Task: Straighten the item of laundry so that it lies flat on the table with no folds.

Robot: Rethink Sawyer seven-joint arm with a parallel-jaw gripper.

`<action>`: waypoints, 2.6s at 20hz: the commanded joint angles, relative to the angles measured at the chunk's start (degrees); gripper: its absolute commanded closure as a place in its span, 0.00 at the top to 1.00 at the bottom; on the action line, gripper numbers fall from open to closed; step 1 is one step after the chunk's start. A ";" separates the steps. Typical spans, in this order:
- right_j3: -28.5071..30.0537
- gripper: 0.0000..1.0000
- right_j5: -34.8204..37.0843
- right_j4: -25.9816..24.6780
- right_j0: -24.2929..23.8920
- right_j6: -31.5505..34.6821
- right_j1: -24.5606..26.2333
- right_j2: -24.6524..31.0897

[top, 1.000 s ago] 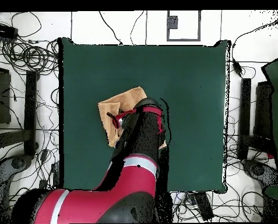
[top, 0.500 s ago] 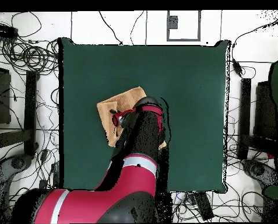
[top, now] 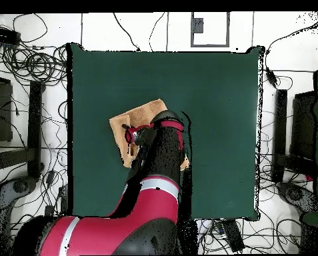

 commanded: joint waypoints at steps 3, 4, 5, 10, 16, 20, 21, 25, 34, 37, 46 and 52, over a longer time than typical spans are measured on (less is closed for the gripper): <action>6.71 0.00 -2.58 4.73 0.66 23.27 -1.06 11.49; 7.90 0.00 -2.71 5.48 0.61 22.75 -1.76 11.91; 8.51 0.00 -2.41 5.80 0.68 22.06 -2.15 11.99; 10.81 0.00 1.19 7.27 1.55 19.46 -3.64 11.34; 10.79 0.00 3.11 6.91 1.18 18.55 -3.12 11.80; 11.73 0.00 3.75 8.37 0.17 19.49 -3.21 12.86; 11.83 1.00 3.82 8.58 0.10 19.53 -3.20 12.93; 11.73 1.00 3.31 8.65 -0.26 20.05 -2.90 13.38; 9.95 1.00 2.68 7.60 -1.07 17.24 -1.40 14.24; 10.46 1.00 3.91 7.09 -0.48 17.50 -2.26 13.52; 10.44 1.00 22.75 5.84 3.93 7.62 -2.02 0.78; 10.27 1.00 27.53 11.04 0.90 -6.58 -1.23 -0.18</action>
